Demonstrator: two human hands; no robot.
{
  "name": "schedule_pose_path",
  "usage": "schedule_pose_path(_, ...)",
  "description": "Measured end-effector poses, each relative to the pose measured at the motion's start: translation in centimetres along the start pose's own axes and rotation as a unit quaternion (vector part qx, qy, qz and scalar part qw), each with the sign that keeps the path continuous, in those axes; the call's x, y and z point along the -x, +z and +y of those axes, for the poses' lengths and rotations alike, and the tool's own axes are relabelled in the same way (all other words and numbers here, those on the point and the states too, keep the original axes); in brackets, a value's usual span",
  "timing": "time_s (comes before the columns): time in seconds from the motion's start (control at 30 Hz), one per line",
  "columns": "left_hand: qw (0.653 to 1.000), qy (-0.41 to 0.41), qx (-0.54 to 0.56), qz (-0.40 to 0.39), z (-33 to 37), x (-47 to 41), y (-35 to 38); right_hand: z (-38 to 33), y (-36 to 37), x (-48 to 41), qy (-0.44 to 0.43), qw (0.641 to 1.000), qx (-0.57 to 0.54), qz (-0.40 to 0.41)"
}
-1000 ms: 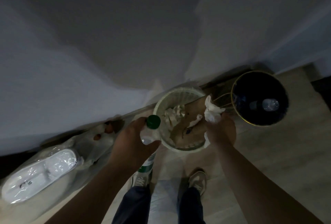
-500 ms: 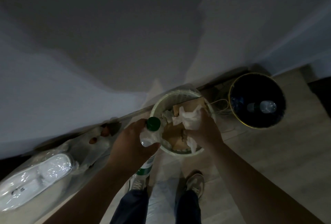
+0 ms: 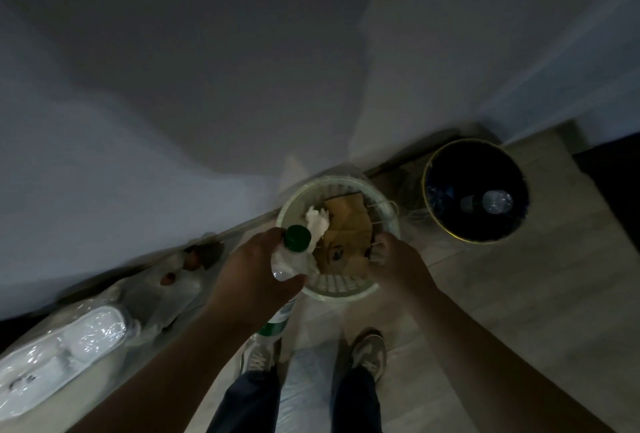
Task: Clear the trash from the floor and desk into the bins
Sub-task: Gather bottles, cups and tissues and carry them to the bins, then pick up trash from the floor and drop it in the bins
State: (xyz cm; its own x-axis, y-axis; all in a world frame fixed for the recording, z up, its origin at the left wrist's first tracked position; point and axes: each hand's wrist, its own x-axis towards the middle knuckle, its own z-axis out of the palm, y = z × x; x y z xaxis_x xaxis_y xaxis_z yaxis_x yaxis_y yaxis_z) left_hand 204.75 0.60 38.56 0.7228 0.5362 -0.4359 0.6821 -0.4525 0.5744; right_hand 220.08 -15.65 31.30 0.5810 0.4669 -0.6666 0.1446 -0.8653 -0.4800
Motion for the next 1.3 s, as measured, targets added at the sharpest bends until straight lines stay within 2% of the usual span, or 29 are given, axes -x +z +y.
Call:
schedule_pose_path(0.1, 1.000, 0.007, -0.006, -0.013, 1.9, -0.6, 0.6, 1.7, -1.3, 1.4, 0.000, 1.000, 0.023, 0.016)
schedule_pose_path(0.2, 0.999, 0.022, -0.027, 0.002, 4.5, -1.0, 1.4, 3.9, -3.1, 2.8, 0.034, 0.999, 0.035, 0.008)
schedule_pose_path(0.47, 0.996, 0.081, -0.033, -0.009, 13.8, -4.0, 5.4, 10.9, -9.2, 7.0, 0.104, 0.993, -0.015, 0.056)
schedule_pose_path(0.63, 0.988, 0.157, 0.002, 0.016, 21.2, -8.1, 9.4, 15.2, -13.1, 8.6, 0.135, 0.985, -0.065, 0.089)
schedule_pose_path(0.8, 0.984, 0.176, -0.013, 0.021, 25.9, -10.3, 12.2, 18.0, -15.1, 10.2, 0.155, 0.978, -0.080, 0.118)
schedule_pose_path(0.93, 0.969, 0.227, -0.100, 0.003, 26.5, -8.6, 12.3, 18.5, -15.6, 11.8, 0.155, 0.977, -0.086, 0.120)
schedule_pose_path(1.1, 0.962, 0.237, -0.128, -0.049, 26.4, -6.0, 10.4, 17.4, -16.0, 13.8, 0.158, 0.974, -0.100, 0.131)
schedule_pose_path(1.3, 0.915, 0.350, -0.173, -0.102, 27.1, -1.5, 3.8, 12.7, -18.0, 17.8, 0.131, 0.979, -0.052, 0.147)
